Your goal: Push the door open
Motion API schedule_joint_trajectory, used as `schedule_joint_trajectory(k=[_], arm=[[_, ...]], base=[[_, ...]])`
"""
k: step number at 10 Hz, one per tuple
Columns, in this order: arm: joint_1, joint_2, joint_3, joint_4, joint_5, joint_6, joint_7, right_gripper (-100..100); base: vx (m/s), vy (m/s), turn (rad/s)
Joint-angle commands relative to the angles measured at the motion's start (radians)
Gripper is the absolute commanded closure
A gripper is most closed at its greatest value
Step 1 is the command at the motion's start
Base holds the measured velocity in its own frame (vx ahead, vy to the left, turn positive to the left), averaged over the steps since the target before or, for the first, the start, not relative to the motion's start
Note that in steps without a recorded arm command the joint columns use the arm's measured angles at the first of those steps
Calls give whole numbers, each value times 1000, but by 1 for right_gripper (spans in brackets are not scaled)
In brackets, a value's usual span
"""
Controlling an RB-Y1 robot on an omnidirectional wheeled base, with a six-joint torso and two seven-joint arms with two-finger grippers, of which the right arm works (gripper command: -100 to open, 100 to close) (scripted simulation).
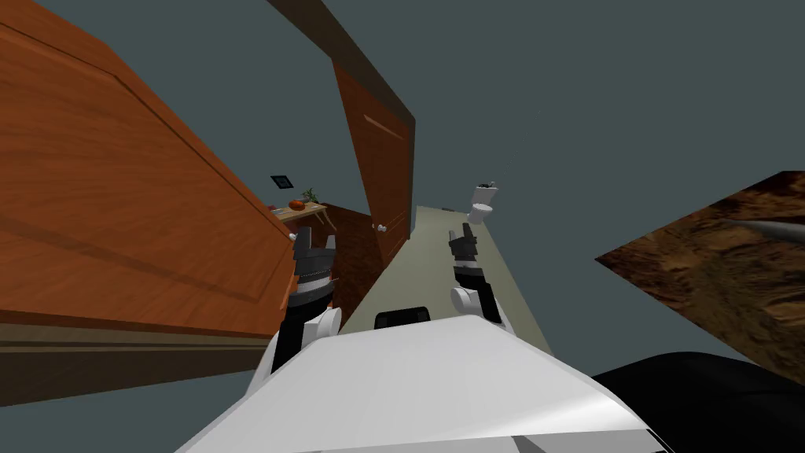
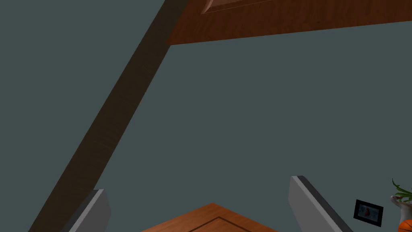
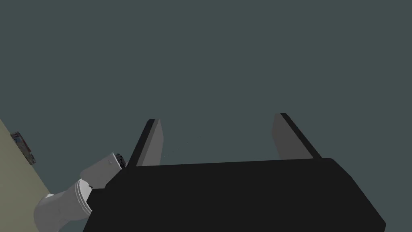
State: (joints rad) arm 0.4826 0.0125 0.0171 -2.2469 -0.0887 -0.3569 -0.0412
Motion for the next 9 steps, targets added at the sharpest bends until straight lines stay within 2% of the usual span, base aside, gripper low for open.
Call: schedule_joint_trajectory(k=[1,6,9], arm=[[-4,-6,5,17,-12,-10,-10,-100],[-25,-32,28,99,-72,-59,-62,-100],[-42,-48,49,170,-123,-101,-107,-100]], base=[[32,-16,232],[91,-54,309],[105,-76,314]])
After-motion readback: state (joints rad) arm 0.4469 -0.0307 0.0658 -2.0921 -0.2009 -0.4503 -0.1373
